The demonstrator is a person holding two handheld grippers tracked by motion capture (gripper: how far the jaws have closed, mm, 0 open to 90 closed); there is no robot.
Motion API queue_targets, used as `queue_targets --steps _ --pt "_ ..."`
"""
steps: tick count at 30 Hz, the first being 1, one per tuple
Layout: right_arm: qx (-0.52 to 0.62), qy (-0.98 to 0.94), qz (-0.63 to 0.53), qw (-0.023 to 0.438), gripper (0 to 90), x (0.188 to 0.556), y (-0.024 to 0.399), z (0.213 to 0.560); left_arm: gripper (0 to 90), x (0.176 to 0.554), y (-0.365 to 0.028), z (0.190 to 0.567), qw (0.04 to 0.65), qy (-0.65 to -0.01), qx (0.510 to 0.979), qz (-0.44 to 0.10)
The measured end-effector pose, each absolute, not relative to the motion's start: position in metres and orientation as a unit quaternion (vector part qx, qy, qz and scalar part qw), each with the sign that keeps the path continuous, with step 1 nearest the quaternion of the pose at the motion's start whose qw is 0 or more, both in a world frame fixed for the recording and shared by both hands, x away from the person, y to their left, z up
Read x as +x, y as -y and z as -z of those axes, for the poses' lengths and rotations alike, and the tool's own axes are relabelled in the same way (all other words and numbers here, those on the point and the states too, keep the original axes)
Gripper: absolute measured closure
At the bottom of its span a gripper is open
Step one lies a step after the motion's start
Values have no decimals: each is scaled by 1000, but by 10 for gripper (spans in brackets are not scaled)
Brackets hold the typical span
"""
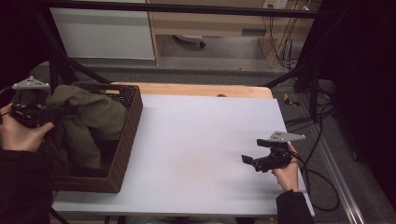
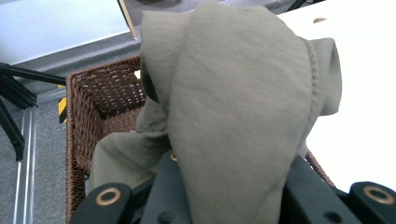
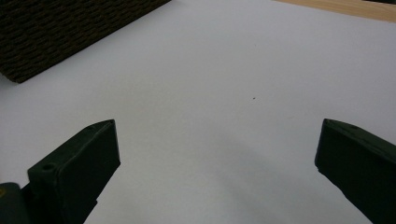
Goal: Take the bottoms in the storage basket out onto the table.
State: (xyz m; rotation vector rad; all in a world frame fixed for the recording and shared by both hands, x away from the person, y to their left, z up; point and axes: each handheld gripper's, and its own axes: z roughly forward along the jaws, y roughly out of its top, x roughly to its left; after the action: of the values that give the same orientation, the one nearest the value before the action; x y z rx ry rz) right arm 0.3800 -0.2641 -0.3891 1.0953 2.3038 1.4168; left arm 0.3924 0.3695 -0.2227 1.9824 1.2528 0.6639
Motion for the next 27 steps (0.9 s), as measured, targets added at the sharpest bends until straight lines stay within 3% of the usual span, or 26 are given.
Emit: queue_targets --steps 27 --pt "373 -785 -482 111 6 380 264 389 785 389 -366 201 350 -473 765 -260"
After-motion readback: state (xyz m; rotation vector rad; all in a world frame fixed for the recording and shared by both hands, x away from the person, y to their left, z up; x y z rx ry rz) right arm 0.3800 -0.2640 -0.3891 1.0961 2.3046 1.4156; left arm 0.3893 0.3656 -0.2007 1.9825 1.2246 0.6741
